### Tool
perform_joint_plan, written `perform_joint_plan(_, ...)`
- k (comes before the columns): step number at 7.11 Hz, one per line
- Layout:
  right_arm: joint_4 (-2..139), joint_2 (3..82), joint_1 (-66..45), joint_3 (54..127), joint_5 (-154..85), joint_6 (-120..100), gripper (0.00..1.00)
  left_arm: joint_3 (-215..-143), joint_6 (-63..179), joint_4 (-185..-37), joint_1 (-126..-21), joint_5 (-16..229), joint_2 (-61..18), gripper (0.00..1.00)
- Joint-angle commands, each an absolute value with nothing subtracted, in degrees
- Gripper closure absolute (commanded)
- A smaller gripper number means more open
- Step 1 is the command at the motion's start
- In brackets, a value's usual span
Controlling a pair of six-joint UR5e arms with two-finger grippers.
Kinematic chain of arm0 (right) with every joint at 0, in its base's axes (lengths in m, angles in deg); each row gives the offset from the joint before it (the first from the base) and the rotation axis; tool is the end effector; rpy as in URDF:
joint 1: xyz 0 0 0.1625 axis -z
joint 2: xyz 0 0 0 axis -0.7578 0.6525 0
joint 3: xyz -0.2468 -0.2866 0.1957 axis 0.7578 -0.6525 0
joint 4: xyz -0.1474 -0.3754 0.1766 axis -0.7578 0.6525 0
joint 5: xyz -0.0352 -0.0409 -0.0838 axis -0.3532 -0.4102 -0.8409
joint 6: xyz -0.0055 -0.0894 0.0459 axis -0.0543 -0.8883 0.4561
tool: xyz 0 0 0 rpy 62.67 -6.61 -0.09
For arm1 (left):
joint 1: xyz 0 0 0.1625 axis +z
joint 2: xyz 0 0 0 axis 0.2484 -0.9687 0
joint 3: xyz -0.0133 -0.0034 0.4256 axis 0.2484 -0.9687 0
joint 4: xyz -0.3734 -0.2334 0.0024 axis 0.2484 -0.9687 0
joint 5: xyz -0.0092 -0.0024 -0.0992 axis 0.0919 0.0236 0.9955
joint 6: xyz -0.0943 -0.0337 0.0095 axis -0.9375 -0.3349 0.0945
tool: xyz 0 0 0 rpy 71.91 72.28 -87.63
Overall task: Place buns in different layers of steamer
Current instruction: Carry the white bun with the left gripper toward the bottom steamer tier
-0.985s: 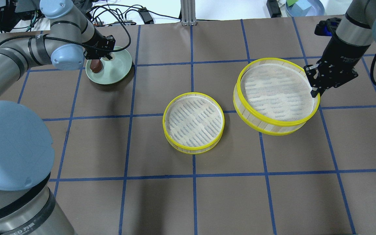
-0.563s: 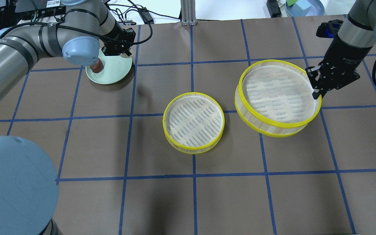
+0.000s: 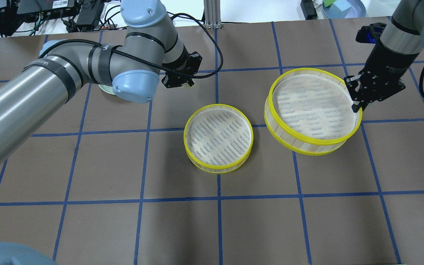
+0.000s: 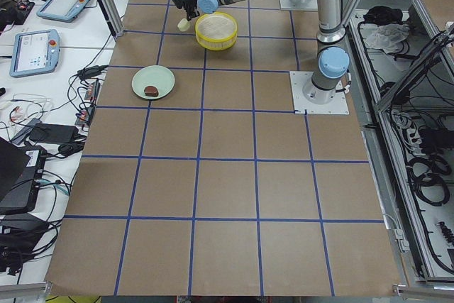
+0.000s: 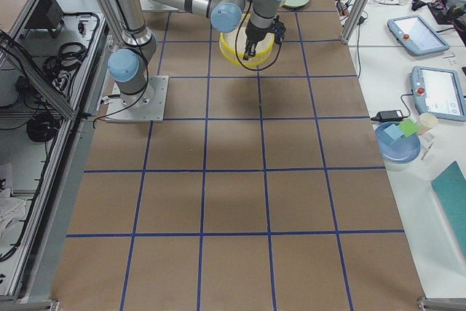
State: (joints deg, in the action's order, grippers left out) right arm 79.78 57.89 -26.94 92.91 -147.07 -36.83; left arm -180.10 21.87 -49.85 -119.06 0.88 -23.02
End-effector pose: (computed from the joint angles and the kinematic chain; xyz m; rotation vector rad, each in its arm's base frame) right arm 0.0051 -0.5408 0.3933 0.0951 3.0716 0.3263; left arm -0.3058 -0.5986 0.3146 0.8942 -2.7988 0.1658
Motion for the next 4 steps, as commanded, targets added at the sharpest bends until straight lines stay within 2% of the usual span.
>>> perform_joint_plan(1, 79.8, 57.9, -27.0, 93.0, -147.1, -36.8, 1.00, -184.0, 20.9, -50.4, -123.4, 1.2, -20.3, 1.00)
perform_joint_plan(4, 79.8, 57.8, -27.4, 93.1, -147.1, -36.9, 1.00, -186.7, 19.7, -52.9, -126.0, 4.5, -19.3, 1.00)
